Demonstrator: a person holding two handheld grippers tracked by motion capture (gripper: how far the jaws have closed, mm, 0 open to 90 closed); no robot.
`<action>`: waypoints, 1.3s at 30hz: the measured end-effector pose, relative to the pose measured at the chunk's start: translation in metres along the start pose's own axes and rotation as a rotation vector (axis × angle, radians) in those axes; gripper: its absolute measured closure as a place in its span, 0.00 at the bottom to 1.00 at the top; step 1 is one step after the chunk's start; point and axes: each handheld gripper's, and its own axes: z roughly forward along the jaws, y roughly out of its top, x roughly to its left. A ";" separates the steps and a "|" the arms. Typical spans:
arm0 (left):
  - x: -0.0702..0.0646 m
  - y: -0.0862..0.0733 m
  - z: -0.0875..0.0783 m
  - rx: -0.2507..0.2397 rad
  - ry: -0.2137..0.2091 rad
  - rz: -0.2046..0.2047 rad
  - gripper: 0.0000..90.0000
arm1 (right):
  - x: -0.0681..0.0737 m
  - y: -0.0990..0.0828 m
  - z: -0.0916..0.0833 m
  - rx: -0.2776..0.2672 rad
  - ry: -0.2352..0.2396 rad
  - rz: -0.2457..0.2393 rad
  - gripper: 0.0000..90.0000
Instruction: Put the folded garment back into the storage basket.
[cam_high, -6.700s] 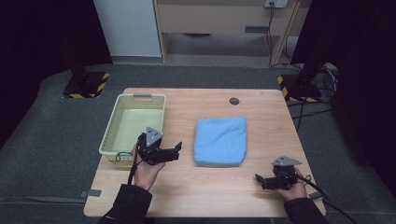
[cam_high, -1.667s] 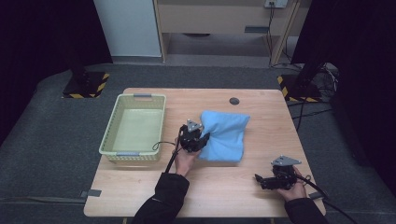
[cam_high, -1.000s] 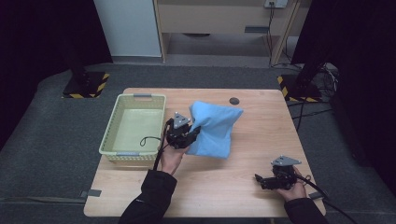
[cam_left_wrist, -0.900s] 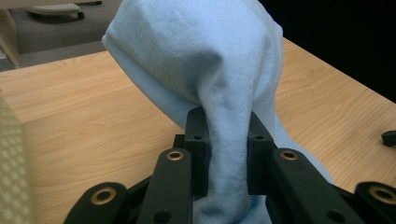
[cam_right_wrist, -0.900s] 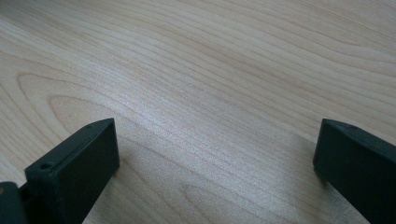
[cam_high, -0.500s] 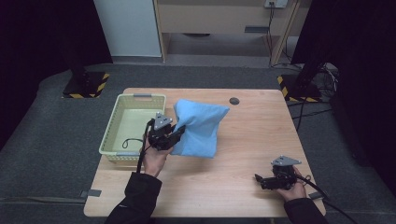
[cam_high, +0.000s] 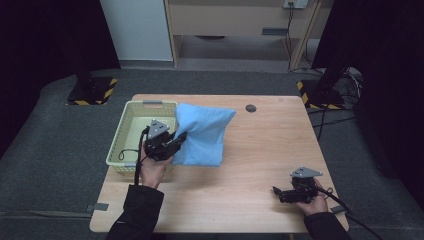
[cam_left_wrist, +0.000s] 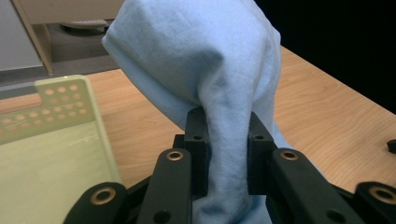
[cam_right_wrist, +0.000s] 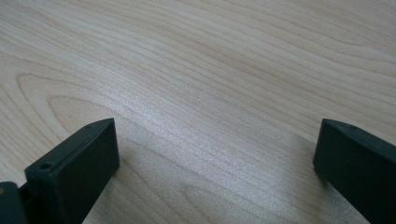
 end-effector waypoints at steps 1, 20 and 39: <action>0.002 0.000 -0.002 -0.004 0.002 -0.003 0.85 | 0.000 0.000 0.000 -0.001 -0.001 -0.001 0.00; 0.041 0.007 -0.028 -0.032 0.056 -0.059 0.85 | 0.000 0.000 0.000 -0.002 -0.001 -0.001 0.00; 0.069 0.013 -0.050 -0.052 0.109 -0.085 0.85 | 0.000 0.000 0.000 -0.001 -0.001 -0.001 0.00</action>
